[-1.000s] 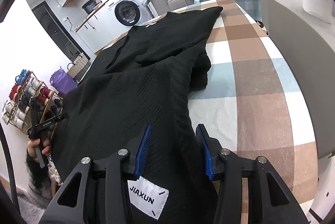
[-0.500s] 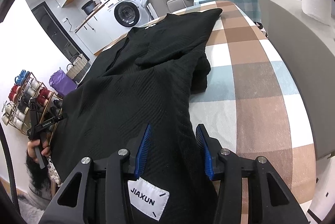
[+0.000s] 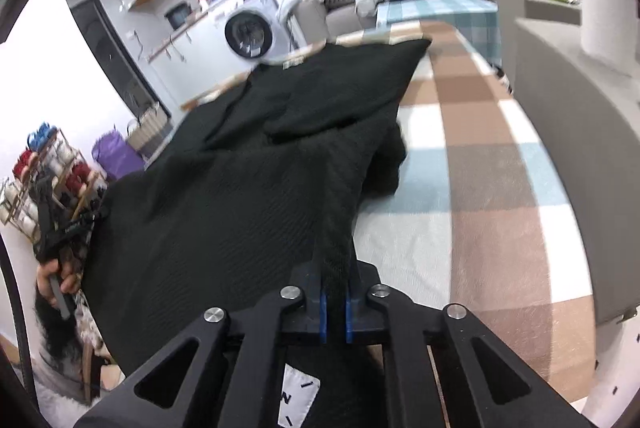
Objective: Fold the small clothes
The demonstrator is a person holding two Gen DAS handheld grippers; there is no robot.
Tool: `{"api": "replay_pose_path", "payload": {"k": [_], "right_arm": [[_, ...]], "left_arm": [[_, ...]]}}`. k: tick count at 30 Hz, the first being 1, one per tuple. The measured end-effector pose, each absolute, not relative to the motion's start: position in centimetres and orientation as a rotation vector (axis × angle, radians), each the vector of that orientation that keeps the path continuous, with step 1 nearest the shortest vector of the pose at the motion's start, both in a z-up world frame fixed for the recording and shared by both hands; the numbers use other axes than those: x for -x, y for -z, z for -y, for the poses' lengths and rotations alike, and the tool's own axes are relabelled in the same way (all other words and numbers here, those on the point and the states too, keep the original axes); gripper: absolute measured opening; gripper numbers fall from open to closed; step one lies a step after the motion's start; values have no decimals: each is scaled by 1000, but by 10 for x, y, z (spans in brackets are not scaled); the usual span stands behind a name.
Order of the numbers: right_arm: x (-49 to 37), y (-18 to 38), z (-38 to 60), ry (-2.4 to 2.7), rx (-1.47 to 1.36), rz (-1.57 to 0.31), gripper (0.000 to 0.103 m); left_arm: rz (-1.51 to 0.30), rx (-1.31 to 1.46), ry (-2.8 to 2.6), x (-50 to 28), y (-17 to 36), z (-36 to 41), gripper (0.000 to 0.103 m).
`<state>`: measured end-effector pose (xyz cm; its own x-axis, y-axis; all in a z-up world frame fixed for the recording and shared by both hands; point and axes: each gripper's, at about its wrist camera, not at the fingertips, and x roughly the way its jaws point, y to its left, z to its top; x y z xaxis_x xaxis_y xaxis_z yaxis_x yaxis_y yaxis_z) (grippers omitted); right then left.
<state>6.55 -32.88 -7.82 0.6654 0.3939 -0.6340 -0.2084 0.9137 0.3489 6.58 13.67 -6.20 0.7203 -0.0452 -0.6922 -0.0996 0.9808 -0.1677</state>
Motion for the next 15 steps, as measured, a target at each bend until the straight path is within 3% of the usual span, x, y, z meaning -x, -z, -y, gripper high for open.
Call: {"api": "replay_pose_path", "payload": {"k": [15], "right_arm": [[8,40,365,-489,-353,-562,4]], "left_arm": [[-626,152,57,39,6,-105,5]]}}
